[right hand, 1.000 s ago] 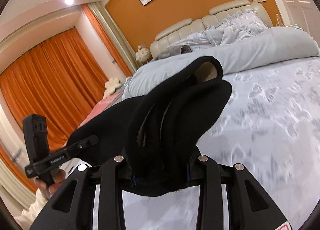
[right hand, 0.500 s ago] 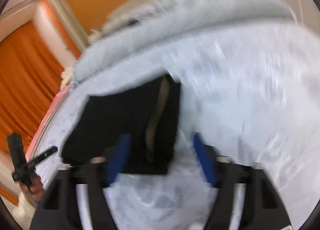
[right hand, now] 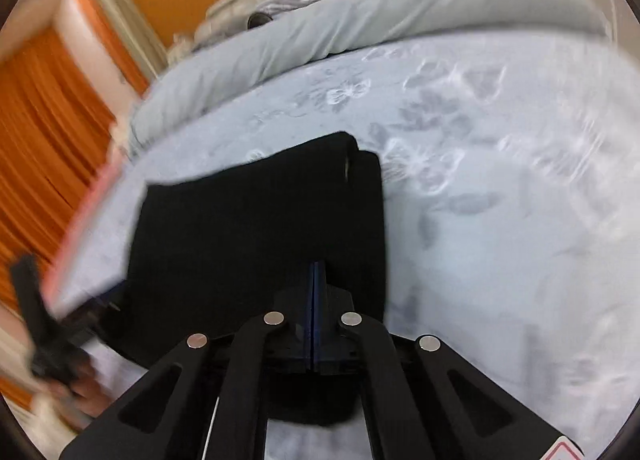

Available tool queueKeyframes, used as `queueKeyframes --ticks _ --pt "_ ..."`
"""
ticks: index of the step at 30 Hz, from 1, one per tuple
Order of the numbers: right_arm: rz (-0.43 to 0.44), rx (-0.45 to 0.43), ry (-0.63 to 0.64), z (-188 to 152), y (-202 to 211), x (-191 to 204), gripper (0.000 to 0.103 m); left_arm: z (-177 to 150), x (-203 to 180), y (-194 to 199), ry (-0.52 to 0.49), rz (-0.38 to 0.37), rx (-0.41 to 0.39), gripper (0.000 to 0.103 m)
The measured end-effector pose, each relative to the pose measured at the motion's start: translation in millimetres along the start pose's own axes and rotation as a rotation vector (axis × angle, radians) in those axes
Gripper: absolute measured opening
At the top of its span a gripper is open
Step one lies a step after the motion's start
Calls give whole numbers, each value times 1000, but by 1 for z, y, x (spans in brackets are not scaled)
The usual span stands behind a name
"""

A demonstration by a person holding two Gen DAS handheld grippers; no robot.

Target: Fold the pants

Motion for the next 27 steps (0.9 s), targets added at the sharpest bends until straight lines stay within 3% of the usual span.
queueKeyframes --ticks 2,4,8,9,12,14,20,24,27 --pt "-55 -4 -17 0 30 6 13 5 5 16 -2 43 -21 53" --pt "-95 -28 8 -2 68 18 13 8 0 56 -13 38 -71 54" --pt "-167 -43 89 -25 121 47 13 -3 -15 134 -23 23 -122 74" --pt "-176 -42 95 -32 130 52 13 -10 -19 147 -25 19 -125 75" --pt "-145 -39 85 -57 150 71 14 -29 -29 176 -24 48 -126 86" --pt "-136 -40 63 -74 160 80 14 -42 -32 184 -16 59 -108 89" --pt "-150 -89 2 -113 180 88 14 -98 -17 194 90 -33 -27 89" --pt "-180 -65 55 -124 170 93 14 -116 -10 178 60 20 -15 89" --pt "-204 -60 82 -127 168 93 14 -116 -11 175 66 15 -21 89"
Point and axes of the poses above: each gripper's, at about its wrist camera, not at the fingertips, and y roughly against the way its jaws point, x to its left, z to its top, the point moved 7 cm from there along -y, roughly the way its jaws point, and after that the axes turned 8 degrees about y, right-handed, at the moved point
